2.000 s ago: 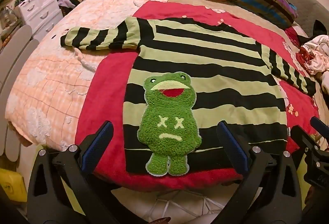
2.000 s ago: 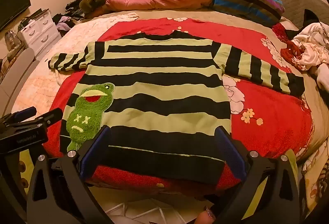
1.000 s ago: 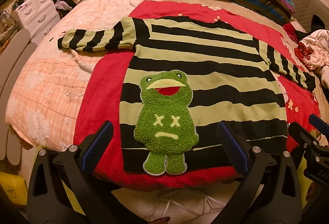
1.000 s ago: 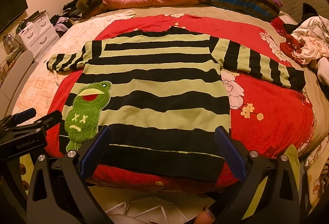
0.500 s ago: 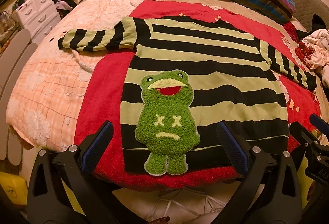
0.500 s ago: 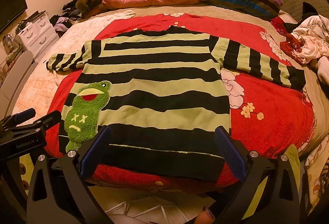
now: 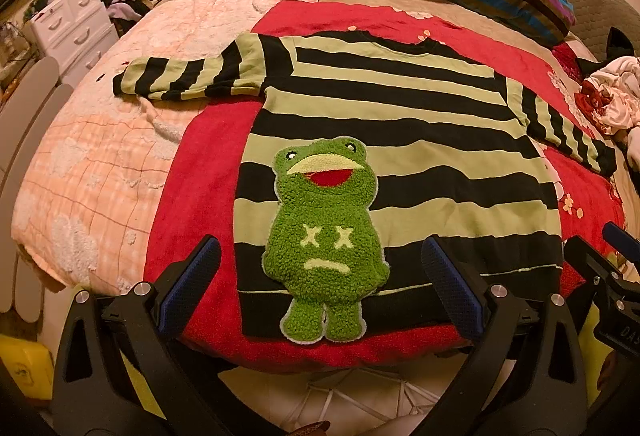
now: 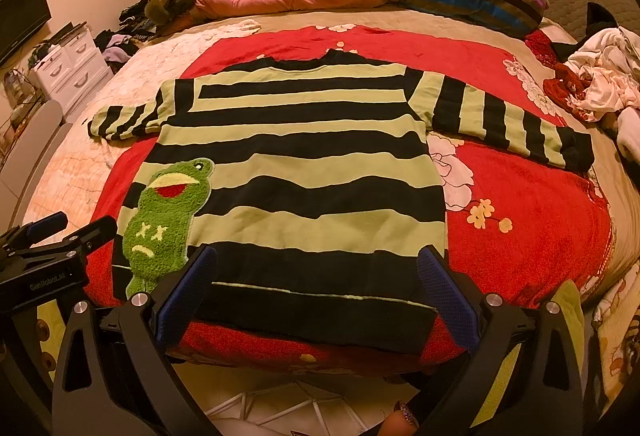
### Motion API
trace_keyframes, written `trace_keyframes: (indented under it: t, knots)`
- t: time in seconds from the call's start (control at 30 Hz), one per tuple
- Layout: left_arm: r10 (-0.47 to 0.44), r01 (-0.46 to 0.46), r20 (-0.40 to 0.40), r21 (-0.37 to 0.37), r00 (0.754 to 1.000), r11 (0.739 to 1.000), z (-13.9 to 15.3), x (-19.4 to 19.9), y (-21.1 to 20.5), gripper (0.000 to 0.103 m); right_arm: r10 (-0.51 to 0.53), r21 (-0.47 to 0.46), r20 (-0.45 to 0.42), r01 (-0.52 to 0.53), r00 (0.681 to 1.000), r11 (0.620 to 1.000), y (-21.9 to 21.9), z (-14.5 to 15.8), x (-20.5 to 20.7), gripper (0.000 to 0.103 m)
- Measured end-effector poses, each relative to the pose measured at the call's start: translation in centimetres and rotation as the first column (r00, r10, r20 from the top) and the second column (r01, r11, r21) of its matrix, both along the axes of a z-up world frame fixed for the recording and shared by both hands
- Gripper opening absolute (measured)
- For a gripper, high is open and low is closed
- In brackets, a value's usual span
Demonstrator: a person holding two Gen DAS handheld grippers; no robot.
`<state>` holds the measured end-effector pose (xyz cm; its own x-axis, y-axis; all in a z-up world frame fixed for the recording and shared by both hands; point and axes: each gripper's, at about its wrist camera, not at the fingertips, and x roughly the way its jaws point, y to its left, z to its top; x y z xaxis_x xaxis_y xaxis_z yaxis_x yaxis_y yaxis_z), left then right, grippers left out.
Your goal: Fold small clothes
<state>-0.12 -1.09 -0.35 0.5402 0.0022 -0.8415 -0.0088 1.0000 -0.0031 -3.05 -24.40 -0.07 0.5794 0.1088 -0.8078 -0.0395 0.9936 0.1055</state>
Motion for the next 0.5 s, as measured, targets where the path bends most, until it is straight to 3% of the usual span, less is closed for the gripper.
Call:
trace_keyframes:
  t: [0.5]
  knots:
    - [-0.001,0.001,-0.007,0.002,1.0,1.0,-0.18,0.0,-0.01,0.094,0.002,-0.006,-0.009,-0.002,1.0,1.0,-0.25,-0.35,0.56,0.099]
